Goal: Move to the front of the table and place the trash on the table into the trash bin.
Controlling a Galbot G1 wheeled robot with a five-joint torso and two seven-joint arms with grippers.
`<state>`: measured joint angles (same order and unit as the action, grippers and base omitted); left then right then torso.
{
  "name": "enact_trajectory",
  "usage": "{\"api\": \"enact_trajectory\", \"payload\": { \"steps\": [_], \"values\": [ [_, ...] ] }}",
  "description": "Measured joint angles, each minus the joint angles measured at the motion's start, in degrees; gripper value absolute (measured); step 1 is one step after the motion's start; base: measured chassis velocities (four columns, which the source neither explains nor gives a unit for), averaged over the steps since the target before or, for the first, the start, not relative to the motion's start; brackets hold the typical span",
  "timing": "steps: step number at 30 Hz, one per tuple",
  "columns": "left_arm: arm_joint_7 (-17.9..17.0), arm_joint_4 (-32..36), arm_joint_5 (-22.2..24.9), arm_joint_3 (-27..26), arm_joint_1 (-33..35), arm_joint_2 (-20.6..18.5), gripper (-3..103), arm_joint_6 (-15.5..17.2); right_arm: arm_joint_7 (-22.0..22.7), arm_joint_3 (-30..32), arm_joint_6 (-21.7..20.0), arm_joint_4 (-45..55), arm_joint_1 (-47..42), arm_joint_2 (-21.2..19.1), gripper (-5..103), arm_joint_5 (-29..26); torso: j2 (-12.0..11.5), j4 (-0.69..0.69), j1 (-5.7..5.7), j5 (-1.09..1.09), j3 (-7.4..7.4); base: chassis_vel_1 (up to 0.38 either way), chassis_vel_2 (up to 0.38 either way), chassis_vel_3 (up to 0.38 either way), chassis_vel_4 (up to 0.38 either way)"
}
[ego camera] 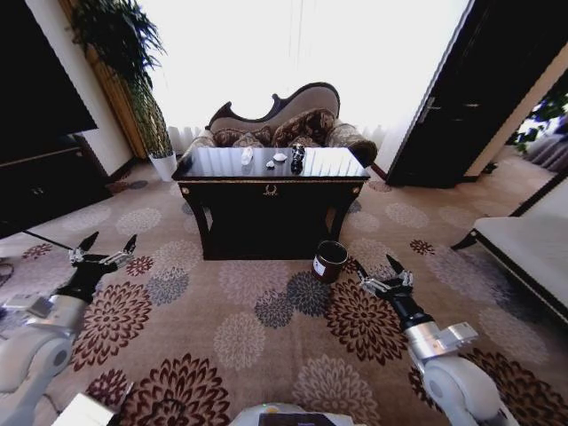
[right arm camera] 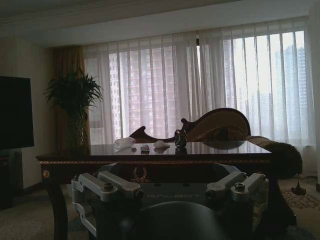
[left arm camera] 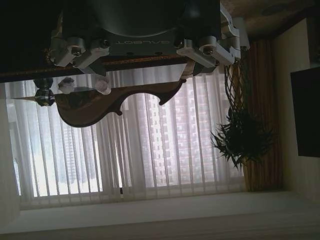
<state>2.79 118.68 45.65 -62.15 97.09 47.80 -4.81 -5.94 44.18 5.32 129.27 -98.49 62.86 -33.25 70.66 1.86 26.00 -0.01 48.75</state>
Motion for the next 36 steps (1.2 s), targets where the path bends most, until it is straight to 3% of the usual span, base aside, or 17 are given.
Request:
{"api": "enact_trajectory", "payload": {
  "steps": [36],
  "values": [
    [0.05,0.08,0.32,0.26,-0.20,-0.12,98,0.04,-0.43,0.12,0.07,-0.08,-0.09,0.61,100,0.05,0.00,0.00,-0.01,0.00,0.00,-0.021,0.020,0.019,-0.022]
  ]
}}
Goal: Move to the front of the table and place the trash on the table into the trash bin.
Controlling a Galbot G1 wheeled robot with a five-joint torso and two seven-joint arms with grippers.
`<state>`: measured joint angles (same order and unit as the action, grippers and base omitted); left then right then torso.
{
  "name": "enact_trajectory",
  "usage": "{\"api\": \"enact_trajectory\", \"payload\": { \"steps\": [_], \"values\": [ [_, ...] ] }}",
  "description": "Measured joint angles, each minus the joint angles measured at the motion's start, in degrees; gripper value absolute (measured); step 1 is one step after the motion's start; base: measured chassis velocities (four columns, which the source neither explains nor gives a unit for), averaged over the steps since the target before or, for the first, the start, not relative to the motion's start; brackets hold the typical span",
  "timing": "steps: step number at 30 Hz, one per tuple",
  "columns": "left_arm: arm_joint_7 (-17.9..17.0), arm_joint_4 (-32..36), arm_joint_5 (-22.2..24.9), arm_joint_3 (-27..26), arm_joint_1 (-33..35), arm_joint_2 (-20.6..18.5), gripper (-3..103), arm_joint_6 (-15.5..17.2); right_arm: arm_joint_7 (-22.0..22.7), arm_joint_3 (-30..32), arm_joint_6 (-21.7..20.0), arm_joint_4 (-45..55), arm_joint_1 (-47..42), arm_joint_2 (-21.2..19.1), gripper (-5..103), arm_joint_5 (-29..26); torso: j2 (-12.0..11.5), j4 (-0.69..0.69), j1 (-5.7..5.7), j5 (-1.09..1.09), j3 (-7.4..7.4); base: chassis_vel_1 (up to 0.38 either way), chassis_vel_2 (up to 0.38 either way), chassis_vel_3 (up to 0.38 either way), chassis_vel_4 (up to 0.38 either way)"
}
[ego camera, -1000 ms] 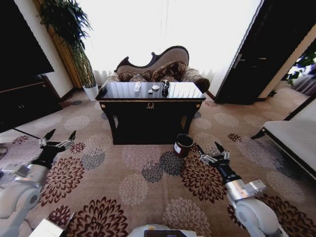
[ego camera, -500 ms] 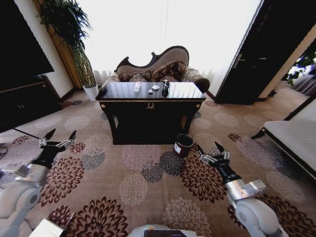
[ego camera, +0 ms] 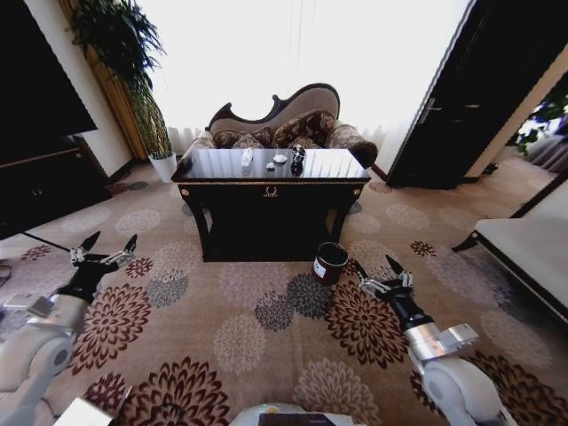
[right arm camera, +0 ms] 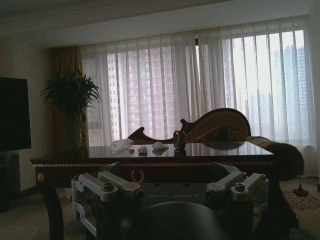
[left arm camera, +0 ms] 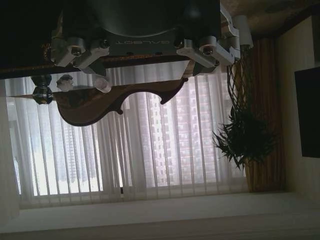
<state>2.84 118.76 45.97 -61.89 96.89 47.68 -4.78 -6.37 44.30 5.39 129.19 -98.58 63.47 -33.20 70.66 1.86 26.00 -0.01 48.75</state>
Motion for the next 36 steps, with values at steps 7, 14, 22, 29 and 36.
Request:
{"api": "enact_trajectory", "payload": {
  "steps": [7,14,22,29,36],
  "values": [
    [0.03,0.21,0.02,0.00,0.09,0.06,98,0.04,-0.04,0.01,0.02,0.16,-0.06,0.23,100,0.00,0.00,0.00,0.01,0.00,0.00,-0.140,0.134,0.142,-0.137],
    [0.05,0.38,0.02,-0.14,0.37,0.01,98,0.10,-0.03,0.02,0.02,0.23,-0.16,0.38,100,-0.01,-0.01,0.00,0.02,0.00,0.01,-0.150,0.146,0.134,-0.144],
    [0.05,0.52,0.32,-0.33,0.17,-0.25,98,0.30,-0.20,0.02,-0.01,0.30,-0.12,0.42,100,-0.07,0.00,0.00,0.01,0.00,0.00,-0.135,0.118,0.132,-0.131],
    [0.07,0.76,0.44,-0.21,0.17,-0.18,98,0.36,-0.39,-0.02,-0.05,0.47,-0.19,0.60,100,-0.12,-0.01,0.00,0.01,0.00,0.00,-0.124,0.129,0.120,-0.133],
    [0.15,0.76,0.58,-0.23,0.17,-0.28,98,0.36,-0.53,0.01,-0.12,0.61,-0.21,0.74,100,-0.16,-0.01,0.00,0.01,0.00,0.00,-0.139,0.141,0.145,-0.150]
  ]
}}
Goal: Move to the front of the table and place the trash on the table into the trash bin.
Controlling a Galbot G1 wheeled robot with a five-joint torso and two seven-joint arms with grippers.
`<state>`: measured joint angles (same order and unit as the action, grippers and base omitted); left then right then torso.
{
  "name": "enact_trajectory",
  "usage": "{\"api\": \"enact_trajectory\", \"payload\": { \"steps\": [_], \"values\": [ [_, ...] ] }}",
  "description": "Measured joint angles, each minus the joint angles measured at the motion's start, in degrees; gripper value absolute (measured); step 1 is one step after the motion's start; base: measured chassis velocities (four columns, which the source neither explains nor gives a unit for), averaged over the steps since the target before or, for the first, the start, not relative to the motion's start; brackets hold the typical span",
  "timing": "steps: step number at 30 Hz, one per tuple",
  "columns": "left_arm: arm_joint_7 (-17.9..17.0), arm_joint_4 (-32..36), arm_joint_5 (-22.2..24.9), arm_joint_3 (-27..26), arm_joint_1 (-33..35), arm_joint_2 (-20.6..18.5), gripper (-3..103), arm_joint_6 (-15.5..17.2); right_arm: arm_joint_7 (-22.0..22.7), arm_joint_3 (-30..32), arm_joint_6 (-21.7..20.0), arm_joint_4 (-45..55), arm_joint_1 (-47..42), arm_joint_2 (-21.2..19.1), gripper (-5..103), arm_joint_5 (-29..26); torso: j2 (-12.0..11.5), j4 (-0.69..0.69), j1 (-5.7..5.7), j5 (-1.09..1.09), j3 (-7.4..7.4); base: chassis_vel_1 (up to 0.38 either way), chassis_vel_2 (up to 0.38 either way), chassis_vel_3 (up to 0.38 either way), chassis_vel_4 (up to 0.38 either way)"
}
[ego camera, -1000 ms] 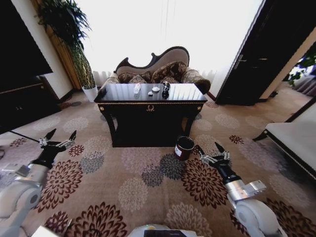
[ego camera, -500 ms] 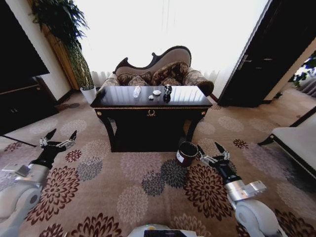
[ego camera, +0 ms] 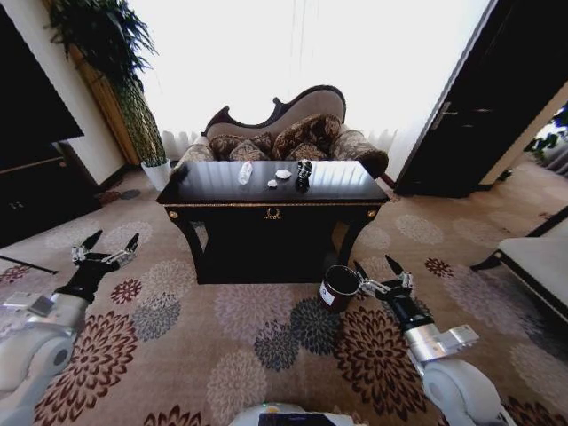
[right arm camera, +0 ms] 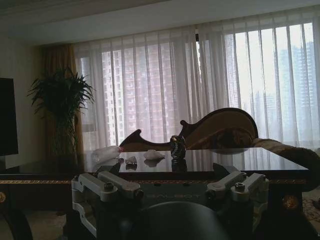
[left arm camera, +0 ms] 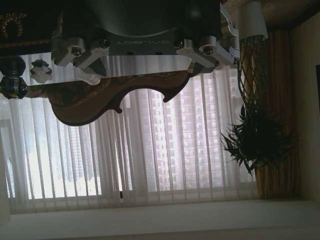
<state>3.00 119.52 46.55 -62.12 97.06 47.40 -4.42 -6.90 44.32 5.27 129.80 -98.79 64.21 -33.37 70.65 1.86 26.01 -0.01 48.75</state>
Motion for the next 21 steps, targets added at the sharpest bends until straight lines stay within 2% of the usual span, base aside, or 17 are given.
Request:
{"api": "enact_trajectory", "payload": {
  "steps": [2,5,21],
  "values": [
    [0.00,0.02,0.00,0.00,-0.01,0.00,94,0.00,-0.03,0.03,-0.01,0.01,-0.01,0.05,100,-0.03,0.00,0.00,0.00,0.00,0.00,-0.160,0.130,0.159,-0.148],
    [0.01,0.02,0.01,0.05,-0.15,0.01,98,0.00,-0.07,0.06,-0.02,0.01,-0.08,0.12,100,-0.07,0.00,0.00,0.00,0.00,0.00,-0.146,0.136,0.141,-0.140],
    [-0.12,-0.15,0.03,0.35,-0.31,0.07,98,0.00,-0.12,-0.07,-0.23,0.23,-0.23,0.11,100,0.01,0.00,0.00,-0.02,0.00,-0.01,-0.134,0.138,0.148,-0.131]
  ]
}}
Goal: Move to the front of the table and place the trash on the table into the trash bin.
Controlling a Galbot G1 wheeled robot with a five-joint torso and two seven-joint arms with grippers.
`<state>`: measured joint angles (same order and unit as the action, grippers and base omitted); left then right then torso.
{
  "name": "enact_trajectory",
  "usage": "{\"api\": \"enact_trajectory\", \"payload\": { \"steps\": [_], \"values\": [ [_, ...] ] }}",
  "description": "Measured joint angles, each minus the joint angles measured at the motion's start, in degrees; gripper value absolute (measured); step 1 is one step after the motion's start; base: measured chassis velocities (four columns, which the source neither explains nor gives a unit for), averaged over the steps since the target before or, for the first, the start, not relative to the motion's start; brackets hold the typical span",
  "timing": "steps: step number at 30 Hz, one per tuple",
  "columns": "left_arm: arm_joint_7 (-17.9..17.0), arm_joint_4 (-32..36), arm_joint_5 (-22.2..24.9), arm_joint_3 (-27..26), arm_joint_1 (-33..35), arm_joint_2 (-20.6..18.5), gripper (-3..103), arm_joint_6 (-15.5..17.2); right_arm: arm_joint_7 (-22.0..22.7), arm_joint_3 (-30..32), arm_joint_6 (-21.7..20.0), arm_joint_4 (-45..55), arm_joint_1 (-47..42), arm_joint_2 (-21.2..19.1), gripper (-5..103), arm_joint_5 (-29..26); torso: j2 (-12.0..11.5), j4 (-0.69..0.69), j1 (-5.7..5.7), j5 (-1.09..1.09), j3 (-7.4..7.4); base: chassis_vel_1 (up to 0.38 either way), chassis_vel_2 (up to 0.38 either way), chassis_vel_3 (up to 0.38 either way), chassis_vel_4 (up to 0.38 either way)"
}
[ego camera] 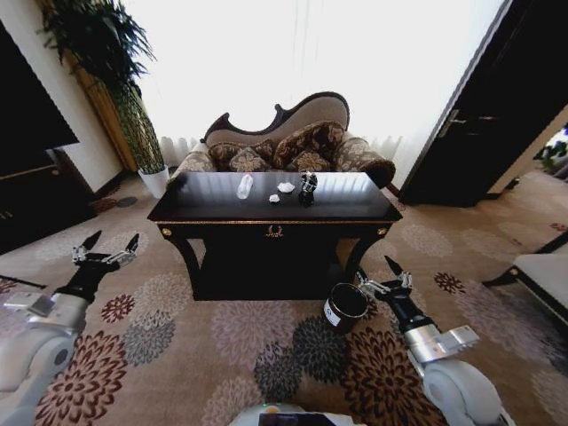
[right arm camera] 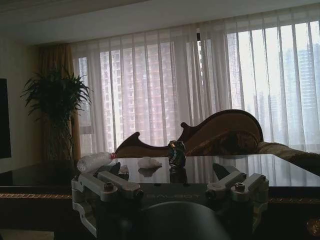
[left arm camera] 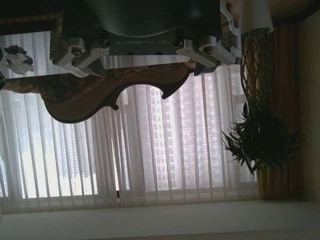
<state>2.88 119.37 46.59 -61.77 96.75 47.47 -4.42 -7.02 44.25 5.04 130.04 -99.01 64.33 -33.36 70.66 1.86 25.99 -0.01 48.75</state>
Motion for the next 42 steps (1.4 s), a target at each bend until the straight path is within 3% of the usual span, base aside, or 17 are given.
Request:
{"api": "enact_trajectory", "payload": {
  "steps": [28,29,34,35,38,40,42],
  "values": [
    [0.15,-0.10,0.49,1.41,-0.63,-0.53,96,0.37,0.97,-0.18,0.22,0.29,-0.06,0.97,100,0.59,-0.02,-0.01,0.06,-0.01,0.02,-0.135,0.144,0.130,-0.142],
    [0.35,0.03,1.03,1.69,-0.79,-0.80,100,0.63,0.93,-0.24,0.25,0.25,-0.08,1.05,100,0.69,-0.02,-0.01,0.06,0.00,0.02,-0.062,0.049,0.034,-0.042],
    [0.91,0.80,4.44,5.06,-3.70,-3.34,97,3.57,0.80,-0.66,0.35,0.18,-0.07,1.73,100,1.18,-0.01,-0.01,-0.01,0.00,-0.01,0.000,0.000,0.000,0.000],
    [0.86,0.89,5.87,7.26,-6.34,-4.78,97,5.48,0.72,-0.68,0.40,0.12,-0.06,1.96,100,1.20,0.02,-0.01,-0.03,0.00,-0.01,0.000,0.000,0.000,0.000],
    [0.60,0.89,7.41,8.16,-7.90,-5.87,97,7.00,0.70,-1.11,0.41,-0.22,0.26,1.59,100,1.21,0.01,0.06,-0.03,0.01,-0.01,0.000,0.000,0.000,0.000],
    [0.36,0.89,8.34,8.19,-8.29,-6.34,97,7.71,0.70,-1.70,0.40,-0.56,0.86,0.66,100,1.21,0.01,0.06,-0.02,0.01,-0.01,0.000,0.000,0.000,0.000],
    [-0.14,0.29,9.70,8.34,-9.17,-7.36,97,8.91,0.70,-2.66,0.34,-1.40,2.13,-1.19,100,1.17,0.00,-0.04,0.00,0.00,0.00,0.000,0.000,0.000,0.000]
  ]
}}
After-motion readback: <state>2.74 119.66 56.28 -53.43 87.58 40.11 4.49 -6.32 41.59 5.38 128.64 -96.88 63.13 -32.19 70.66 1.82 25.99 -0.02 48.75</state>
